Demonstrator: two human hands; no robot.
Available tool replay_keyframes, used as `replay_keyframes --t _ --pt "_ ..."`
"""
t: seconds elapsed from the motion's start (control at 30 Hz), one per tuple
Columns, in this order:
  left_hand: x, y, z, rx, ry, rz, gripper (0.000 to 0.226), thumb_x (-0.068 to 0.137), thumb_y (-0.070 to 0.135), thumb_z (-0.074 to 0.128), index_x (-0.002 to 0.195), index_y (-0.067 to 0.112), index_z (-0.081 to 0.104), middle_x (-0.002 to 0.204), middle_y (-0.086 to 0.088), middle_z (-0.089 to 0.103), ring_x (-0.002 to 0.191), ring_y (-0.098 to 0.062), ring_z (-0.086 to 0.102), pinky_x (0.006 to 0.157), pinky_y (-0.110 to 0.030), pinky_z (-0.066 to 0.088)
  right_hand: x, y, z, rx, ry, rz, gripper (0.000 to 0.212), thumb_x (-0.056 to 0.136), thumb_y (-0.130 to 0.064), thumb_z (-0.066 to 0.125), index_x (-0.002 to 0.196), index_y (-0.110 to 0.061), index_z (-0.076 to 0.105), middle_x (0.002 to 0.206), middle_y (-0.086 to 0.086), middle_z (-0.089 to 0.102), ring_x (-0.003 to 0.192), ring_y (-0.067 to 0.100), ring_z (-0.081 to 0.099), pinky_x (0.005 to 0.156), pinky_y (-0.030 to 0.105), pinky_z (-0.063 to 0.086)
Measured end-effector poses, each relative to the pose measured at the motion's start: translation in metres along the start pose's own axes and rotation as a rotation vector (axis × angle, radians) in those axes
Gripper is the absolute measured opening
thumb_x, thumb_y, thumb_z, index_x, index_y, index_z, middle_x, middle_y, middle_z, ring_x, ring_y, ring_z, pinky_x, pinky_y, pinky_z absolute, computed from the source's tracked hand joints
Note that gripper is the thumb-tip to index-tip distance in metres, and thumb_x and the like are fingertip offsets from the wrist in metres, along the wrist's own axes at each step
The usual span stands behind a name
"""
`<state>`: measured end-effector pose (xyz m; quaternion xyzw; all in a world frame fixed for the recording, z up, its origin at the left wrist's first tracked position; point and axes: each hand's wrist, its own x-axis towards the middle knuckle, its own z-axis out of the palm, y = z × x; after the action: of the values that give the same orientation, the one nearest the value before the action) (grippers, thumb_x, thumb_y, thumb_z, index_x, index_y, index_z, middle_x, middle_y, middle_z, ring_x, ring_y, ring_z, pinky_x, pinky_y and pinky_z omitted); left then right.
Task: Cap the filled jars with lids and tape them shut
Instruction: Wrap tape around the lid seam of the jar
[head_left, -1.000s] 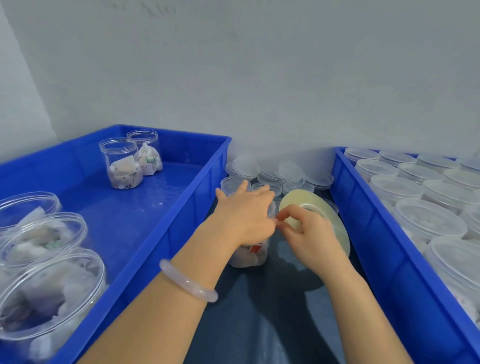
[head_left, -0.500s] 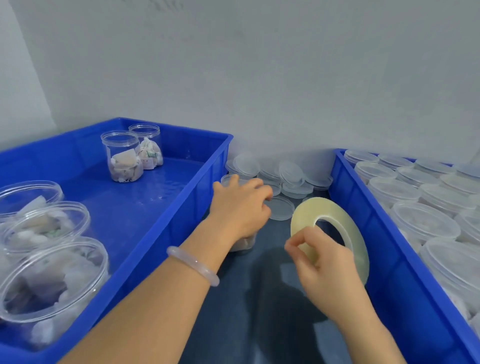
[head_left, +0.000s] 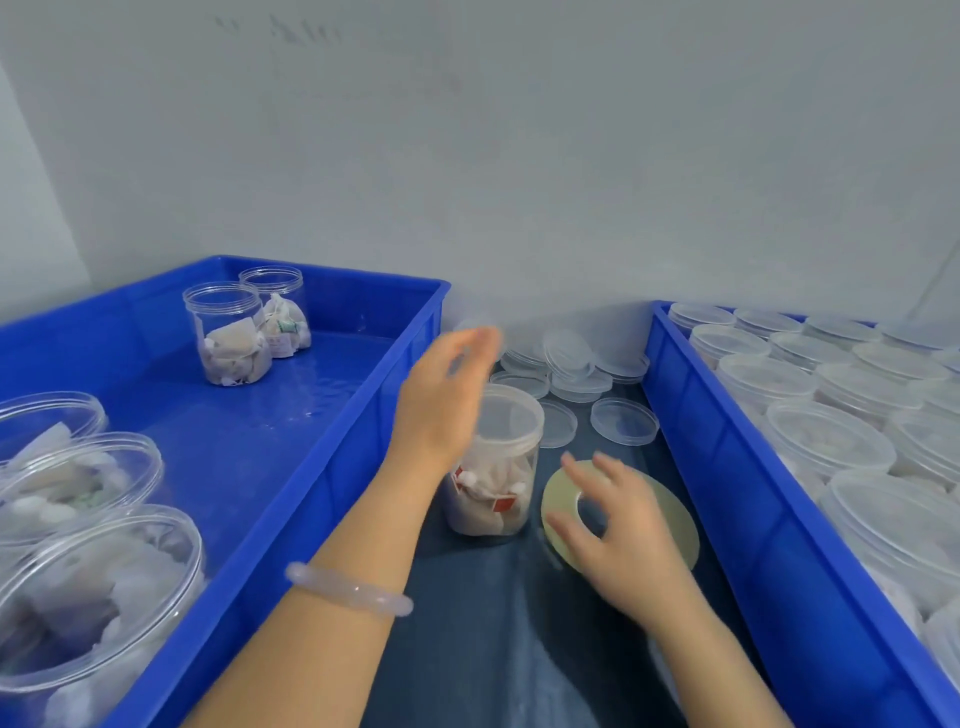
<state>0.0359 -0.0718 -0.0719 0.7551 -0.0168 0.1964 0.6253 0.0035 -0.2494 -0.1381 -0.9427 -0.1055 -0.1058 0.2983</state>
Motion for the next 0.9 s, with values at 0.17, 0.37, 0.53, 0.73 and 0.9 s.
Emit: replay_keyframes --t 0.17,0.37,0.53,0.73,0.9 --pt "-0.015 -0.020 0.012 -0.183 0.019 -0.225 0.052 0.099 0.053 0.027 0.127 0.022 0.059 0.132 0.006 0.057 0.120 -0.008 0.050 0.099 -0.027 0.037 0.023 -0.058 0.001 0.922 0.068 0.086 0.081 0.076 -0.065 0.040 0.143 -0.019 0.041 0.144 -0.015 0.044 0.128 -0.007 0.040 0.108 0.017 0.032" --pt "-0.018 -0.032 0.011 -0.269 0.097 -0.192 0.054 0.089 0.063 0.037 0.085 0.017 0.066 0.090 -0.002 0.068 0.091 -0.021 0.063 0.085 -0.039 0.050 0.042 -0.074 0.015 1.037 0.238 0.135 0.035 0.093 -0.050 0.040 0.085 -0.029 0.067 0.085 -0.016 0.071 0.081 -0.014 0.060 0.071 0.001 0.041" --pt "-0.017 -0.035 0.016 -0.362 0.008 -0.126 0.057 0.091 0.054 0.036 0.086 0.014 0.077 0.093 -0.008 0.075 0.098 -0.023 0.068 0.097 -0.048 0.047 0.042 -0.070 0.024 1.025 0.377 0.019 0.048 0.094 -0.047 0.035 0.075 -0.024 0.072 0.075 -0.010 0.073 0.077 0.001 0.068 0.067 0.008 0.045" --pt "-0.017 -0.028 0.012 -0.375 -0.069 -0.177 0.067 0.093 0.059 0.024 0.095 0.014 0.074 0.106 -0.014 0.071 0.105 -0.025 0.065 0.100 -0.047 0.045 0.043 -0.065 0.027 1.030 0.389 0.076 0.043 0.102 -0.037 0.034 0.079 -0.028 0.070 0.080 -0.009 0.073 0.082 0.001 0.066 0.070 0.007 0.044" --pt "-0.032 -0.028 0.020 -0.357 0.071 -0.042 0.057 0.077 0.075 0.044 0.101 0.029 0.068 0.098 0.018 0.071 0.094 0.009 0.063 0.078 -0.009 0.046 0.038 -0.060 0.022 1.023 0.206 0.046 0.044 0.087 -0.061 0.034 0.108 -0.033 0.060 0.108 -0.021 0.062 0.097 -0.020 0.053 0.075 -0.003 0.036"
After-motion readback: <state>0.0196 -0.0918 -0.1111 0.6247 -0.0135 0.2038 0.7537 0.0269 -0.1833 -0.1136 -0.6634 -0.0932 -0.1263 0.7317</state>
